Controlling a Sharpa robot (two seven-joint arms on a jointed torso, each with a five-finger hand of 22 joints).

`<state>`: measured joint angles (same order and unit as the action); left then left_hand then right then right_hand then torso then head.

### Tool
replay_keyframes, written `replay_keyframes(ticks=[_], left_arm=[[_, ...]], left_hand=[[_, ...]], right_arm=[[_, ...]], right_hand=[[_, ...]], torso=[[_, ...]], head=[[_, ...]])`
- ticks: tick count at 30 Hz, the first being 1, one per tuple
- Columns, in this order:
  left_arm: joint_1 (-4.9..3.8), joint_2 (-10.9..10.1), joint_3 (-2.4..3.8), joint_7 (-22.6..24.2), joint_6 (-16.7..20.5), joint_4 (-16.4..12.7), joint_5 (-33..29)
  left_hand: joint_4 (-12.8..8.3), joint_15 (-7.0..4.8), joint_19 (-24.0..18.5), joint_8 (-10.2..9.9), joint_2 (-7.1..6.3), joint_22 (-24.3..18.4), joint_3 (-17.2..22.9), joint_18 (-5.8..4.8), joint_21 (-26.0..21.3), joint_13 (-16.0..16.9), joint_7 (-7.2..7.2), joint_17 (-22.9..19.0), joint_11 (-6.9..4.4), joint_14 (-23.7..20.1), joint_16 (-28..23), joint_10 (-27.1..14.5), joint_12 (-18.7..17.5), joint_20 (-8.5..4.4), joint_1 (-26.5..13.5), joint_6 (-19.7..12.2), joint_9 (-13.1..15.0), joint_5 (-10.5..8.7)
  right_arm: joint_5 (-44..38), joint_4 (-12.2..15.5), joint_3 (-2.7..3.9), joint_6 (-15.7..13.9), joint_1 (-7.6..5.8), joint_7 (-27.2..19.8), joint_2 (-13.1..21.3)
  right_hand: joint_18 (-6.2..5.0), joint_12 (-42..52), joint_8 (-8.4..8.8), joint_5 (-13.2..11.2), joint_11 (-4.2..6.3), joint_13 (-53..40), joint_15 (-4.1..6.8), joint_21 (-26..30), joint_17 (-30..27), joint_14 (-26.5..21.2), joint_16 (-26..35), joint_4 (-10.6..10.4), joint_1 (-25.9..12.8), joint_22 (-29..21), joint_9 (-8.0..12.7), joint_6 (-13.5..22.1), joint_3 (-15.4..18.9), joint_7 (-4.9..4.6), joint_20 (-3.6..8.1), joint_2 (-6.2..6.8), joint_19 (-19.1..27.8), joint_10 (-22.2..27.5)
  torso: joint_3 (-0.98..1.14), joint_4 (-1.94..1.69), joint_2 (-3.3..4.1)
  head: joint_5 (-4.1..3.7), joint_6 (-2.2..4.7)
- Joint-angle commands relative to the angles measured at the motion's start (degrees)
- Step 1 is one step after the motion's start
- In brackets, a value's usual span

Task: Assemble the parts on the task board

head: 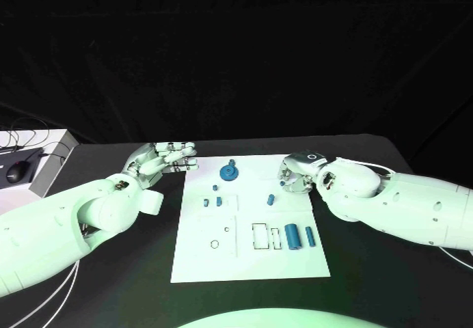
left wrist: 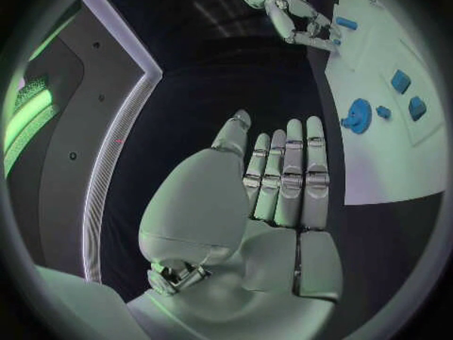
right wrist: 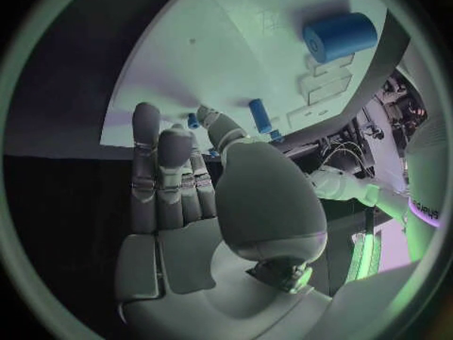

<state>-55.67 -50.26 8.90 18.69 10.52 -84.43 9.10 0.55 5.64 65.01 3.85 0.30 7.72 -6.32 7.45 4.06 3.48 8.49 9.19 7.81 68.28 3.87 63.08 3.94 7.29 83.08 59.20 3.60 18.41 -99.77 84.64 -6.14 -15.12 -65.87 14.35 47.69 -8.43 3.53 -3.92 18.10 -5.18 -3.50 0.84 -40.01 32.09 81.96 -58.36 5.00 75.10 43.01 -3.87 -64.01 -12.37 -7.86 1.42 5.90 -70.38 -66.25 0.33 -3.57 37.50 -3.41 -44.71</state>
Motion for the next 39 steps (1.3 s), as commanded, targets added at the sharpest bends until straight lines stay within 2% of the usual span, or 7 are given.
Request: replay_keyframes(ticks=[1,4,7,16,32,33,39], left_arm=[[0.04,0.0,0.05,0.7,-0.7,-0.1,0.0],[0.04,0.1,0.06,0.6,-0.6,-0.1,0.1],[0.04,0.1,0.06,0.5,-0.5,-0.2,0.3],[0.04,0.1,0.07,0.2,-0.3,-0.1,0.6],[0.04,0.1,0.09,-0.2,-0.4,-0.2,1.1],[0.04,0.1,0.09,-0.2,-0.4,-0.2,1.1],[0.04,0.1,0.09,-0.2,-0.4,-0.1,1.2]], left_hand=[[-0.3,0.15,0.4,-0.2,0.36,0.0,-0.1,-0.82,0.3,0.0,0.49,0.1,0.05,0.1,0.0,-0.3,-0.2,0.15,0.0,0.1,0.0,-0.29],[-0.3,0.17,0.4,-0.2,0.36,-0.1,-0.1,-0.84,0.3,0.0,0.52,0.1,0.07,0.1,0.0,-0.4,-0.2,0.15,0.0,0.0,0.0,-0.27],[-0.3,0.16,0.4,-0.2,0.41,-0.2,0.0,-0.84,0.3,0.0,0.57,0.1,0.07,0.0,0.0,-0.4,-0.2,0.14,0.0,0.0,0.0,-0.26],[-0.6,0.14,0.5,-0.2,0.59,-0.4,0.2,-0.82,0.3,0.0,0.68,0.1,0.1,0.1,0.0,-0.5,-0.2,0.07,0.3,-0.1,0.0,-0.24],[-1.4,0.1,0.5,-0.2,0.7,-0.7,1.2,-0.83,0.4,0.0,0.77,0.0,0.15,0.0,0.0,-0.6,-0.2,-0.07,0.9,0.0,0.0,-0.2],[-1.5,0.1,0.5,-0.2,0.63,-0.7,1.5,-0.87,0.5,0.0,0.77,0.0,0.16,0.0,0.0,-0.6,-0.2,-0.1,0.7,0.0,0.0,-0.21],[-2.0,0.09,0.5,-0.2,0.43,-0.9,2.3,-0.94,0.6,0.0,0.77,-0.1,0.18,0.0,0.0,-0.7,-0.2,-0.18,0.4,0.0,0.0,-0.19]], right_arm=[[-1.5,-0.2,-0.01,0.7,0.16,1.1,-0.3],[-1.5,-0.5,-0.03,0.8,0.33,1.1,-0.6],[-1.5,-0.8,-0.05,0.8,0.53,1.0,-0.9],[-1.1,-0.9,-0.06,0.7,1.1,0.7,-1.4],[-0.8,-0.9,-0.06,1.0,1.26,0.8,-1.6],[-0.8,-0.8,-0.06,0.7,1.27,0.9,-1.6],[-1.1,-0.5,-0.06,-1.0,1.32,1.3,-1.5]], right_hand=[[-0.78,-0.1,0.34,0.2,-0.02,0.1,0.0,0.4,-0.1,-0.6,-0.3,0.0,0.0,0.6,0.0,-0.3,-0.6,0.06,0.07,-0.17,-0.5,0.3],[-0.79,-0.1,0.36,-3.1,0.11,0.1,0.08,0.8,-0.1,-0.6,-0.5,0.1,0.3,1.4,0.0,-0.5,-2.4,0.11,0.14,-0.69,-0.7,-0.1],[-0.77,-0.2,0.35,-3.1,0.18,0.1,0.12,1.3,-0.1,-0.6,-0.7,-0.3,-0.4,2.4,0.0,-0.7,-5.4,0.13,0.18,0.23,-0.7,-0.5],[-0.54,-0.1,0.3,-3.3,0.72,0.1,0.49,2.1,-0.1,-0.6,-0.9,-0.7,-0.7,4.5,-0.1,-1.3,-8.1,0.26,0.5,-0.41,-1.0,-2.5],[-0.14,-0.1,0.04,-3.4,1.71,0.0,1.16,4.2,0.0,-0.6,-1.0,1.2,0.8,8.7,-0.3,-3.8,-8.6,0.95,1.12,-3.44,-1.6,-5.4],[-0.13,-0.1,0.05,-5.5,1.93,0.0,1.32,4.1,0.0,-0.6,-1.0,1.8,1.6,9.1,-0.4,-4.4,-9.4,1.05,1.27,-4.23,-1.6,-6.0],[0.13,-0.1,0.14,-5.4,2.16,0.0,1.49,3.1,0.2,-0.6,-1.1,3.2,1.3,11.4,-0.5,-5.3,-11.2,1.28,1.57,-4.91,-1.7,-6.9]], torso=[[0.01,0.03,0.0],[0.02,0.01,0.0],[0.01,-0.01,0.02],[0.0,-0.01,-0.02],[0.01,0.03,0.0],[0.01,0.02,-0.01],[0.03,0.03,-0.04]], head=[[-0.02,-0.05],[-0.03,-0.07],[0.0,-0.11],[0.25,-0.29],[0.17,-0.5],[0.17,-0.51],[0.2,-0.51]])
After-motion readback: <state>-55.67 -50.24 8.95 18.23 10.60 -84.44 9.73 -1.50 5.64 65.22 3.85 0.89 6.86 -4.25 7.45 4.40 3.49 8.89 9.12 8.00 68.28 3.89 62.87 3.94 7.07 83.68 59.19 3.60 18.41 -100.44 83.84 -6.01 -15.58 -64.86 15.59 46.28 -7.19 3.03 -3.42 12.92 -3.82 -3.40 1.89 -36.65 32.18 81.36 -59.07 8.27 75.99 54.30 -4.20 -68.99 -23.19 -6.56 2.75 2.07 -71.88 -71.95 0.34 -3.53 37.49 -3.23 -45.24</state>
